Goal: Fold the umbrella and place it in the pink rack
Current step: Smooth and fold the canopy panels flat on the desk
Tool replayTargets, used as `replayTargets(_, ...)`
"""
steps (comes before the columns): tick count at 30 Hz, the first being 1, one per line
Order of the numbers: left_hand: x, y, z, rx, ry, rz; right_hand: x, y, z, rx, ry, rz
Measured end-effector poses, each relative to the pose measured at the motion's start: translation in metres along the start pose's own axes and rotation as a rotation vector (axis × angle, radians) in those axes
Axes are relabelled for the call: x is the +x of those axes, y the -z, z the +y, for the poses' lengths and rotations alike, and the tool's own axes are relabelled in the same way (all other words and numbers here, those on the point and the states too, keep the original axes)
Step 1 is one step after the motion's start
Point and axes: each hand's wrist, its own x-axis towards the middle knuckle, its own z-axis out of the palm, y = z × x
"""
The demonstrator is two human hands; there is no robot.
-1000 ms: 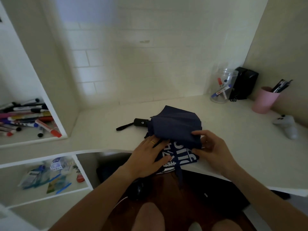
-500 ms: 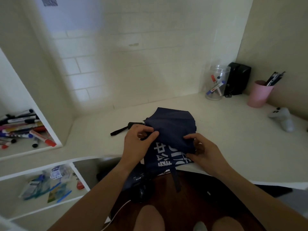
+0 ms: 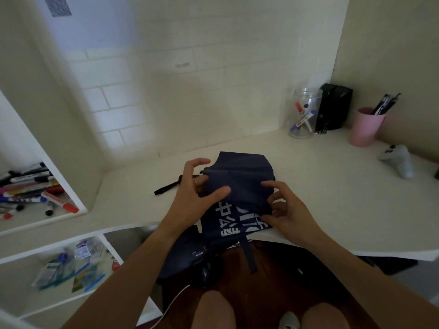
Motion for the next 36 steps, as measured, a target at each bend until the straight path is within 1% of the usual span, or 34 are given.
replayTargets(1,-0.002,0.004,-0.004,0.168,-0.035,-0.056,0.0,0.001,0.0,0.018,-0.005,0.001)
replayTargets(3,-0.005,0.011,-0.013,0.503,-0.124,-0.102,0.0,0.001,0.001,0.038,0.0,0.004)
replayTargets(4,-0.009,0.012,-0.015,0.591,-0.157,-0.096,-0.001,0.001,0.0,0.039,0.004,0.007)
replayTargets(6,-0.018,0.01,-0.017,0.666,-0.235,-0.026,-0.002,0.001,0.0,0.022,0.013,0.008)
replayTargets(8,-0.027,0.005,-0.016,0.627,-0.294,0.002,-0.002,0.0,-0.001,0.003,0.025,0.014)
replayTargets(10,-0.033,0.002,-0.018,0.556,-0.286,-0.025,-0.003,0.0,0.0,-0.032,0.044,0.028)
replayTargets(13,-0.037,0.002,-0.03,0.581,-0.256,-0.055,-0.004,-0.002,0.001,-0.088,0.072,0.055)
replayTargets(16,-0.04,0.001,-0.041,0.577,-0.199,-0.026,-0.005,-0.004,0.002,-0.145,0.104,0.08)
replayTargets(20,-0.049,-0.003,-0.043,0.517,-0.192,-0.001,-0.009,-0.003,0.0,-0.257,0.17,0.133)
replayTargets(25,-0.056,-0.008,-0.047,0.447,-0.148,0.108,-0.013,-0.002,-0.004,-0.276,0.206,0.185)
replayTargets(27,-0.056,-0.005,-0.052,0.415,-0.118,0.078,-0.013,-0.002,-0.005,-0.273,0.206,0.187)
replayTargets(30,-0.055,-0.001,-0.055,0.355,-0.016,0.013,-0.012,0.003,-0.006,-0.291,0.212,0.172)
replayTargets(32,-0.053,-0.001,-0.052,0.323,0.024,0.021,-0.012,0.007,-0.004,-0.384,0.282,0.13)
replayTargets(34,-0.049,-0.002,-0.048,0.274,0.05,0.048,-0.014,0.011,-0.005,-0.529,0.38,0.088)
replayTargets(36,-0.044,-0.003,-0.046,0.291,0.045,0.077,-0.015,0.014,-0.006,-0.608,0.459,0.065)
